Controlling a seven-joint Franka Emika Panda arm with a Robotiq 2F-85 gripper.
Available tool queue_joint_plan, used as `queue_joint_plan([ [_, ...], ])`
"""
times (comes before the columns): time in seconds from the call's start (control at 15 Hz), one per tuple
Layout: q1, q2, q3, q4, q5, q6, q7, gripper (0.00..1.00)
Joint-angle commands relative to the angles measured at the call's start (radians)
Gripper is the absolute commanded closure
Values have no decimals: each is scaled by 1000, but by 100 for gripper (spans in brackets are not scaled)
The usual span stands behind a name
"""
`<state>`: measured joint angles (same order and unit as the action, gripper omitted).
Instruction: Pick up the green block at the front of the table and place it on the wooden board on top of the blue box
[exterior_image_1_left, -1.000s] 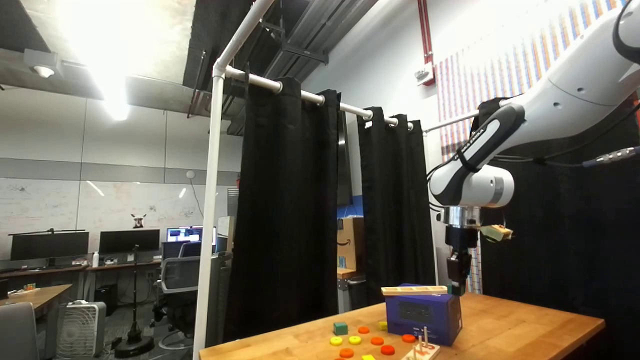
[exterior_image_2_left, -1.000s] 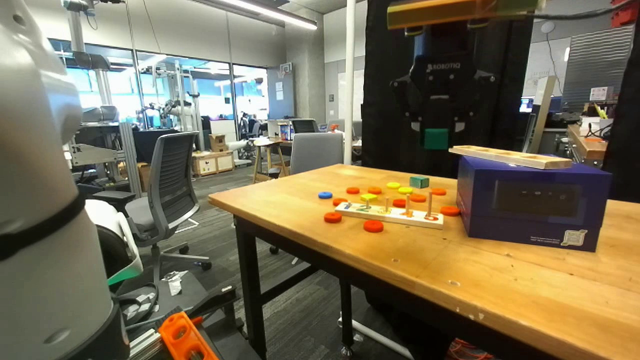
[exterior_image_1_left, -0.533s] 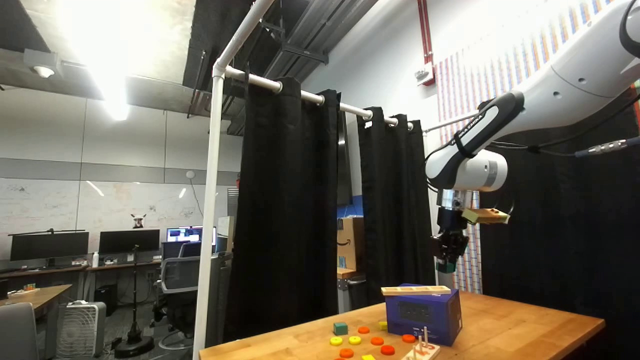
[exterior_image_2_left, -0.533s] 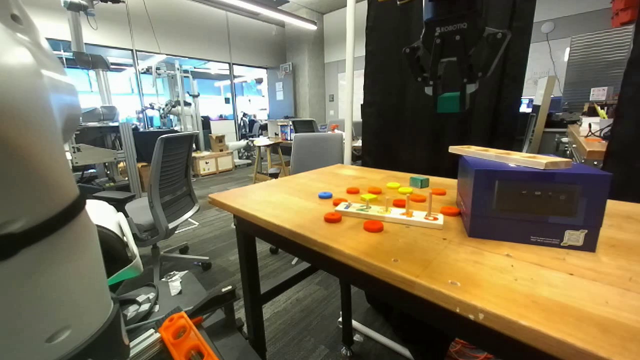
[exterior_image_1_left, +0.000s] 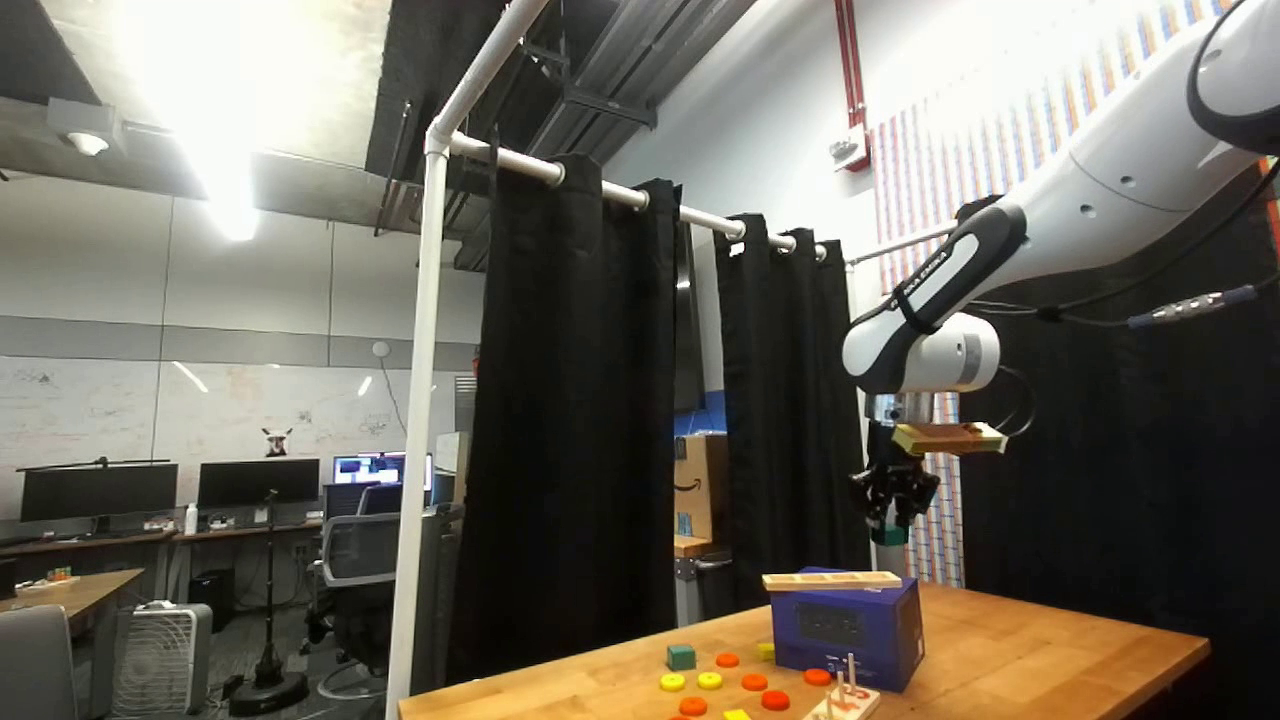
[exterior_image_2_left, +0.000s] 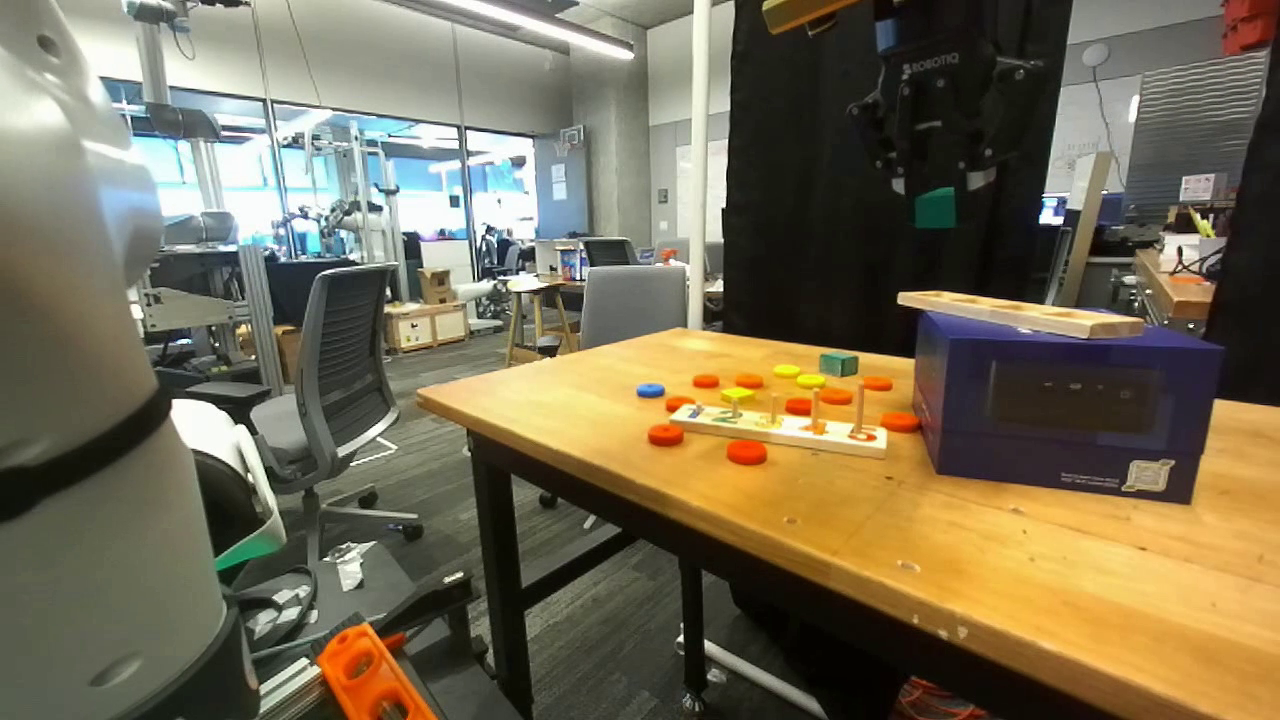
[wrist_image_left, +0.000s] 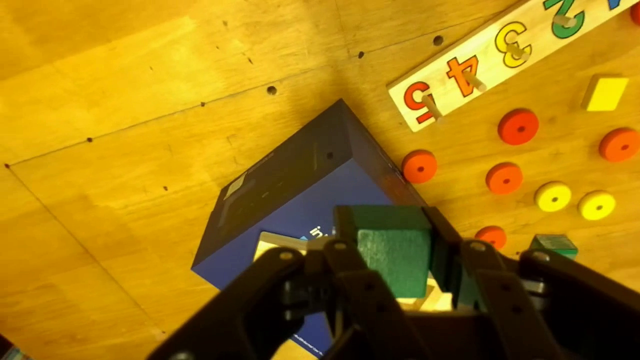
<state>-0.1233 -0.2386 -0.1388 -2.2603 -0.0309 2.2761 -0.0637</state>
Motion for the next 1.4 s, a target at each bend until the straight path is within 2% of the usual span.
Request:
queue_joint_plan([
  [0.0, -13, 100, 19, 94, -45, 3, 106, 75],
  [0.6, -16, 262, -1, 245, -141, -2, 172, 75],
  [1.33, -37, 379, -26, 352, -67, -17, 148, 75],
])
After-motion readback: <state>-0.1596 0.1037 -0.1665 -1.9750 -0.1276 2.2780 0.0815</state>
